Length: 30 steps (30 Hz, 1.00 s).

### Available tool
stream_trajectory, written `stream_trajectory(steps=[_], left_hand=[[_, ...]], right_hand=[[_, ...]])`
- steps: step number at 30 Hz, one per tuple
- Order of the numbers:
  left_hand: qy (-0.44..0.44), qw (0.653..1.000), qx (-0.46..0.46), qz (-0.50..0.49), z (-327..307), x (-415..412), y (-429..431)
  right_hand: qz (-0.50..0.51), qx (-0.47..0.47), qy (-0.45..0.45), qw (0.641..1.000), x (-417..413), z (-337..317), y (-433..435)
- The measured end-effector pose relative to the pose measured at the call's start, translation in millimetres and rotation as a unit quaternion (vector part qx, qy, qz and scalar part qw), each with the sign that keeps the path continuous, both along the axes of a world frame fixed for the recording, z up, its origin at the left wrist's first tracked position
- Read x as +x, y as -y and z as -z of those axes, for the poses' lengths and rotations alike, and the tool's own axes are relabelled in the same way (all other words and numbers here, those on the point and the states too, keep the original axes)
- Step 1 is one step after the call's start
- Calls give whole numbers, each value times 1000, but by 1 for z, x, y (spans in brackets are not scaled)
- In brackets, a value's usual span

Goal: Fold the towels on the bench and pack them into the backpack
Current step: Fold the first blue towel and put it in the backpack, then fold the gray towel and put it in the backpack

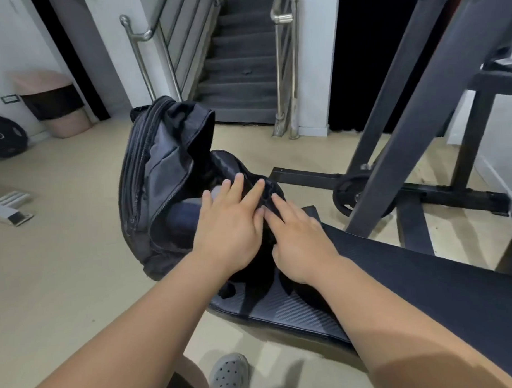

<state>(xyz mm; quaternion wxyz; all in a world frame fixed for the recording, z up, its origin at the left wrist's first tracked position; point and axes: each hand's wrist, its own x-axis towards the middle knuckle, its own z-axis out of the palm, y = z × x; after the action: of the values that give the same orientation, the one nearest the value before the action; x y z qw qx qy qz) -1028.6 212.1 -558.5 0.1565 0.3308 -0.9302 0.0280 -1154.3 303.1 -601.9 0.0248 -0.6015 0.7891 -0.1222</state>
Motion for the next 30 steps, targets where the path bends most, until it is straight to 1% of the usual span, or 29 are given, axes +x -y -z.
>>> stream_trajectory(steps=[4,7,9,12,15,17,19,21,23,25,28,30], left_hand=[[16,995,-3,100,14,-52,-54],[37,986,21,160,31,-94,-98],[63,978,33,195,46,-120,-128],[106,961,68,248,70,-150,-174],[160,937,108,290,99,-174,-214],[196,923,130,305,118,-187,-236],[236,909,150,310,138,-195,-250],[269,898,154,312,157,-196,-258],[262,900,151,313,171,-193,-258],[237,907,151,314,177,-190,-256],[218,909,154,321,178,-189,-253],[209,909,160,323,178,-188,-251]], right_hand=[[115,7,12,993,-38,8,-66],[231,36,12,972,-70,23,-131],[318,62,17,946,-92,35,-176],[441,98,34,891,-118,53,-242],[526,118,41,841,-129,75,-295],[562,119,54,817,-134,88,-318],[590,105,90,795,-141,96,-331],[606,102,107,782,-147,100,-337],[606,112,100,781,-151,104,-339],[602,112,71,787,-153,106,-338],[603,64,7,795,-155,106,-344],[614,27,4,788,-158,105,-349]])
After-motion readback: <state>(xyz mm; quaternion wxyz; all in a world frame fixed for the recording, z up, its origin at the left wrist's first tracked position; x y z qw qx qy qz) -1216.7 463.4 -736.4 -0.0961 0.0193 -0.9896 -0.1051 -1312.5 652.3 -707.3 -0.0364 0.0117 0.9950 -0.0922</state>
